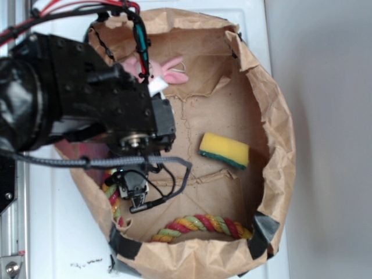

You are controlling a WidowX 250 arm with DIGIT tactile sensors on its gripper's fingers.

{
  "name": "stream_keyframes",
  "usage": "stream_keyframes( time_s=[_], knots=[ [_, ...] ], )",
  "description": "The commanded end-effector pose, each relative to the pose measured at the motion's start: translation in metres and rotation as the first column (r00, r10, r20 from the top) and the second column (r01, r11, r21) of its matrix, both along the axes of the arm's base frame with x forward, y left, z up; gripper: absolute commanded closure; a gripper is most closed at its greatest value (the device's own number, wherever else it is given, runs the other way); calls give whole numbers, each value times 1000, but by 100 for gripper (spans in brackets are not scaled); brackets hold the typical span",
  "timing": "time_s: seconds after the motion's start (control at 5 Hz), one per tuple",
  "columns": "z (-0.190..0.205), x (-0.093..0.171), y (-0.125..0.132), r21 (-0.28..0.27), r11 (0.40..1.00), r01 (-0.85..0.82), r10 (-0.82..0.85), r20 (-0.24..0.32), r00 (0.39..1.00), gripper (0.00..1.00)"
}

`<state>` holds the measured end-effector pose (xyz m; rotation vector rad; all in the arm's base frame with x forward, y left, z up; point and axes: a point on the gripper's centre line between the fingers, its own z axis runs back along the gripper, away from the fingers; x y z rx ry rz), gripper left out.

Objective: Grab the rock.

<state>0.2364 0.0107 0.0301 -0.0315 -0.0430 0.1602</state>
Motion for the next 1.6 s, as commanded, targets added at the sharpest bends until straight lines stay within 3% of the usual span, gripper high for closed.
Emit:
stream_keyframes(
  time_s=[0.0,0.4,0.6,1.0,1.4],
  knots=[
    [-9,0,-1,130,987,93,-96,16,995,0],
    [-11,0,-1,145,984,100,-104,21,994,0],
    [-8,0,1,154,985,83,-91,44,995,100],
    [4,-1,3,158,984,76,-90,85,992,100],
    [36,0,11,103,995,-1,-14,139,990,100]
  ],
)
